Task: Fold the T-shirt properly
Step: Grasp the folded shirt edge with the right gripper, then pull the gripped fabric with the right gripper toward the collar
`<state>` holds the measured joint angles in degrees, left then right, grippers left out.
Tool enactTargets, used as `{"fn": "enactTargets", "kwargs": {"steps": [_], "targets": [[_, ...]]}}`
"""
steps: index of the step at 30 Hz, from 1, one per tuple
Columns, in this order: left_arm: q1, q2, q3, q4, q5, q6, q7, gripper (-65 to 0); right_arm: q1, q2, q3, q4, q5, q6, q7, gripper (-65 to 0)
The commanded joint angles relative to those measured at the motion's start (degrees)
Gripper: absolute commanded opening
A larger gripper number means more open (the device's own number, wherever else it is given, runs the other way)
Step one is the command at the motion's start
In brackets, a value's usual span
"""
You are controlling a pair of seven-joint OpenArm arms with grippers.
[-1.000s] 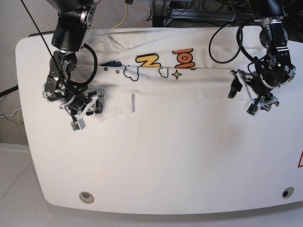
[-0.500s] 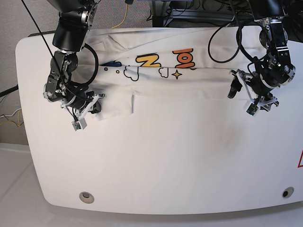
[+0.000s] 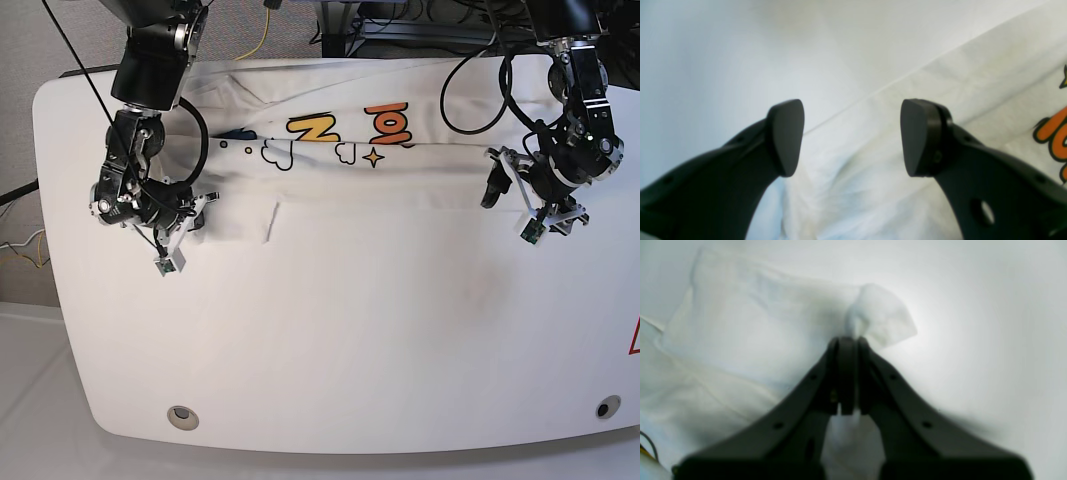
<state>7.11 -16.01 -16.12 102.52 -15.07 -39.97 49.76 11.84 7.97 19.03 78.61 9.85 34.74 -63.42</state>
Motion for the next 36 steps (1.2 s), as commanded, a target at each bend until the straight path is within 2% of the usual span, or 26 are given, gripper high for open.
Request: {"fn": "enactTargets", "kwargs": {"steps": [1, 9, 16, 31, 36], "targets": [[-0.7, -0.6, -0.3, 1.2, -0.5, 0.0, -0.9, -22.8, 1.3, 0.6, 0.1, 3.4, 0.4, 0.0, -0.2, -65.0], [-0.6, -0.6, -0.3, 1.1, -0.5, 0.0, -0.9, -22.8, 1.2, 0.5, 0.2, 7.3, 0.5, 0.0, -3.6, -65.0], [-0.5, -0.6, -0.3, 1.1, -0.6, 0.0, -0.9, -22.8, 1.0, 0.5, 0.2, 9.7, 0.6, 0.0, -4.2, -65.0], [-0.4, 0.1, -0.1, 1.1, -0.5, 0.0, -0.9, -22.8, -0.6, -2.8, 0.4, 23.8, 0.2, 0.0, -15.7, -65.0], [-0.4, 0.2, -0.1, 1.1, -0.4, 0.0, -0.9, -22.8, -1.9, -3.3, 0.4, 28.3, 0.5, 0.0, -16.6, -65.0]]}}
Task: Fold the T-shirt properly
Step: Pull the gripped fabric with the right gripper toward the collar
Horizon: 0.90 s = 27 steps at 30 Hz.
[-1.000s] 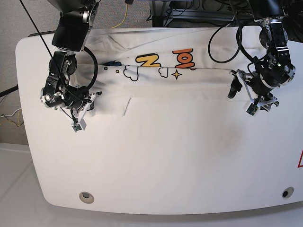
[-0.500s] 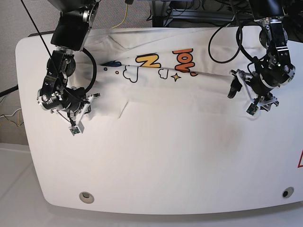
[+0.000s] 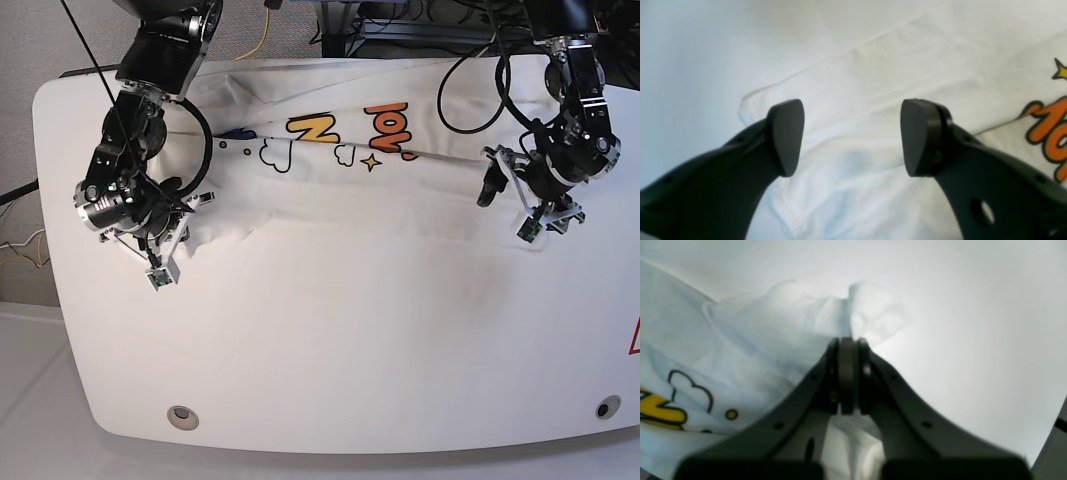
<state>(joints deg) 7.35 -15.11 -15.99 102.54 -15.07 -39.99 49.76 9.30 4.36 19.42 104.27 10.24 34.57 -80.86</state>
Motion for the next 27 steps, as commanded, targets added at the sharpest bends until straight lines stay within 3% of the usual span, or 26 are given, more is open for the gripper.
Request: {"fn": "enactTargets", "kwargs": {"steps": [1, 27], "targets": [[-0.6, -0.7, -0.1, 1.1, -0.4, 0.0, -0.9, -22.8, 0.3, 0.2, 0.0, 3.2, 0.1, 0.2, 0.9, -65.0], [-0.6, -0.7, -0.1, -1.4, -0.5, 0.0, -0.9, -22.8, -14.5, -1.1, 0.0, 8.2, 0.2, 0.2, 0.9, -65.0]]}}
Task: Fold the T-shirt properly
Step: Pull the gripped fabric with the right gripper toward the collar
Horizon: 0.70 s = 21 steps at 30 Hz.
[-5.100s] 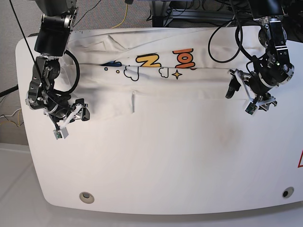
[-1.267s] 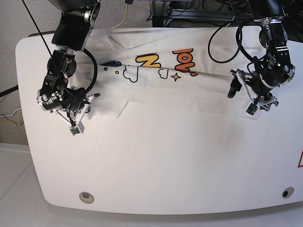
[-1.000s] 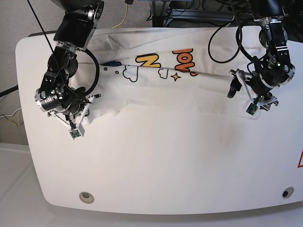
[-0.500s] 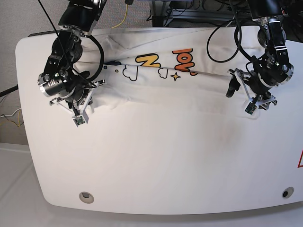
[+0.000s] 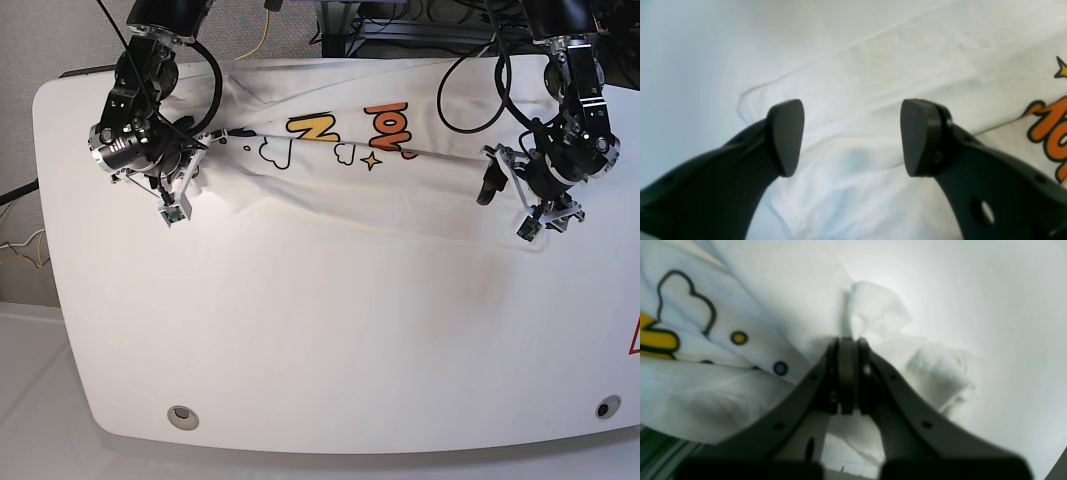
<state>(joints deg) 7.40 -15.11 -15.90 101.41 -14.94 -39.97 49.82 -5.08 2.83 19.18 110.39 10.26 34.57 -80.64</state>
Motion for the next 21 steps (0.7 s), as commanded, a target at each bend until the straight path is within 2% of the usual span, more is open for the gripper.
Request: {"fn": "enactTargets", "kwargs": {"steps": [1, 21], "targets": [[-0.7, -0.7, -0.1, -0.5, -0.7, 0.0, -1.0, -22.8, -0.4, 0.5, 0.2, 2.4, 0.2, 0.2, 0.6, -65.0], [-0.8, -0.6, -0.1, -4.2, -0.7, 0.0, -1.3, -22.8, -4.0, 0.7, -0.1, 2.7, 0.2, 0.2, 0.6, -65.0]]}}
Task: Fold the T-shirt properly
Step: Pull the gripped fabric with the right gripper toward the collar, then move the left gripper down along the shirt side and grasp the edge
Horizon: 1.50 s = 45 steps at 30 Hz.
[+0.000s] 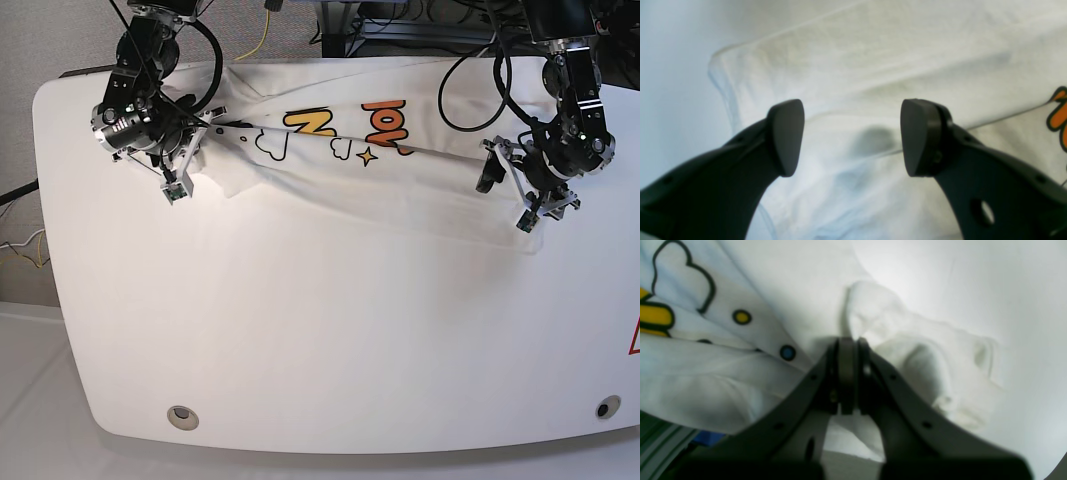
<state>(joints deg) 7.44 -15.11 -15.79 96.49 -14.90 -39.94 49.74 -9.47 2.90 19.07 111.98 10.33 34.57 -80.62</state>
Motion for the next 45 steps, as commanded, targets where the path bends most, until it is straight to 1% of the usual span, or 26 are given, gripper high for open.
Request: {"fn": "enactTargets", "kwargs": {"steps": [1, 12, 16, 19, 23, 25, 29, 33, 37, 41, 45], "targets": [[-0.8, -0.6, -0.3, 0.7, -0.7, -0.1, -1.2, -22.8, 0.4, 0.7, 0.1, 1.1, 0.2, 0.2, 0.6, -65.0], [-1.3, -0.9, -0.4, 1.0, -0.7, 0.0, -1.3, -22.7, -0.5, 0.6, 0.0, 1.1, 0.2, 0.2, 0.6, -65.0], [-4.1, -1.2, -0.8, 1.1, -0.6, 0.0, -1.3, -22.4, -0.4, 0.5, 0.0, 1.1, 0.2, 0.2, 0.6, -65.0], [-5.3, -2.6, -2.5, 0.9, -0.6, -0.1, -1.3, -22.3, -0.2, 0.5, 0.0, 1.1, 0.2, 0.2, 0.6, -65.0], [-7.1, -3.1, -5.0, 0.2, -0.6, -0.1, -1.3, -21.9, 0.5, 0.6, 0.0, 1.0, 0.2, 0.2, 0.6, -65.0], [-8.0, -3.2, -6.1, -1.1, -0.8, -0.1, -1.1, -19.6, 0.5, 0.7, 0.0, 1.0, 0.2, 0.2, 0.6, -65.0], [-9.6, -4.7, -8.4, -5.3, -0.9, -0.1, -1.0, -13.2, 0.6, 0.7, 0.0, 1.0, 0.2, 0.2, 0.6, -65.0], [-11.3, -5.2, -9.8, -11.5, -0.9, -0.1, -1.0, -10.2, 0.6, 0.7, 0.0, 1.0, 0.2, 0.2, 0.6, -65.0], [-14.1, -5.4, -11.7, -19.3, -0.6, -0.1, -1.2, -9.9, 0.6, 0.8, 0.0, 0.9, 0.2, 0.3, 0.6, -65.0], [-16.4, -7.1, -12.1, -26.6, -0.7, -0.1, -1.2, -9.9, 0.6, 0.8, 0.0, 0.9, 0.2, 0.3, 0.6, -65.0], [-18.4, -7.6, -12.1, -31.5, -0.9, -0.1, -1.3, -9.9, 1.2, 0.8, 0.0, 0.9, 0.2, 0.3, 0.6, -65.0]]}}
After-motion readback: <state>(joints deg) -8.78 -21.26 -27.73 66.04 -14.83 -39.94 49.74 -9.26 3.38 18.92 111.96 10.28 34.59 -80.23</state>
